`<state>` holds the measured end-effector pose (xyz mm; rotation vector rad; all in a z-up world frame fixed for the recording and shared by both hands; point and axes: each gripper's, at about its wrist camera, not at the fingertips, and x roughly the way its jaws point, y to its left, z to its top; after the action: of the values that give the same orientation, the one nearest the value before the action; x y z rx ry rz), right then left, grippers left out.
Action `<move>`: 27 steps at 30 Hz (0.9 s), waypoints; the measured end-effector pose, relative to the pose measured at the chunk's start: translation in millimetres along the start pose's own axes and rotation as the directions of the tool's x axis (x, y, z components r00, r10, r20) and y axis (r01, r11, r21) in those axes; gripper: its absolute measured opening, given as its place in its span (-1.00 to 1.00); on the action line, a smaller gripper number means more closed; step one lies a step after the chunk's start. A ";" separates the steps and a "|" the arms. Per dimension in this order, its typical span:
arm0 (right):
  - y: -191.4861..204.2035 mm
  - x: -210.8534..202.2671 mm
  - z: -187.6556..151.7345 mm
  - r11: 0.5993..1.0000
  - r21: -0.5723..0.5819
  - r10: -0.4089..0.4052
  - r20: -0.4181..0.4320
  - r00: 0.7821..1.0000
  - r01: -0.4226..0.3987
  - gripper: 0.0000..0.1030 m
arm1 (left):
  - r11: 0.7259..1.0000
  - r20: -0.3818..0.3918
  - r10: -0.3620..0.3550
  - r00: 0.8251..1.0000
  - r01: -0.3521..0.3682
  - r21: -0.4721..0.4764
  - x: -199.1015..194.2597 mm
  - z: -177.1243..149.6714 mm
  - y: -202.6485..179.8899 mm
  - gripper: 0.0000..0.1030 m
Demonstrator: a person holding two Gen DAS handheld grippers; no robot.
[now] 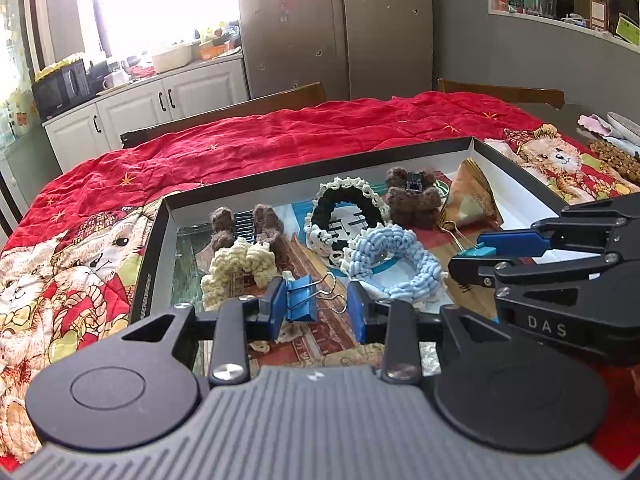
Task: Organize objects
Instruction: 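Lower both binder clips into the box and open both tools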
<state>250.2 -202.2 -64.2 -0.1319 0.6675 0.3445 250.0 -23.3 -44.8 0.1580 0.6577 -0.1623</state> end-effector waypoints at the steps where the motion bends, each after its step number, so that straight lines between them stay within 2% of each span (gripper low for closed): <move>1: 0.4 0.2 0.0 1.000 0.000 -0.001 0.000 1.000 0.001 -0.50 | 1.000 0.001 0.001 1.000 -0.001 0.002 0.0 -0.2 -0.2 -0.19; 6: -0.1 0.5 0.3 1.000 -0.001 -0.001 -0.001 1.000 0.001 -0.49 | 1.000 0.000 0.001 1.000 -0.001 -0.001 -0.2 -0.2 0.0 -0.17; 10: 0.2 0.6 0.0 1.000 -0.002 -0.001 0.000 1.000 0.001 -0.48 | 1.000 -0.003 -0.004 1.000 0.004 -0.011 -0.7 0.3 1.4 -0.01; 16: 0.7 0.0 -1.1 1.000 0.001 0.001 0.001 1.000 -0.001 -0.31 | 1.000 0.000 -0.005 1.000 0.005 -0.011 -2.7 0.9 1.2 0.07; 27: 4.0 -17.5 1.7 1.000 0.006 0.022 0.031 0.999 -0.022 -0.31 | 1.000 0.023 0.003 1.000 -0.002 -0.013 -17.7 4.6 0.2 0.19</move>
<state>237.0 -202.8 -52.0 -0.1128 0.6396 0.3651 239.0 -22.3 -30.3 0.1443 0.6358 -0.1571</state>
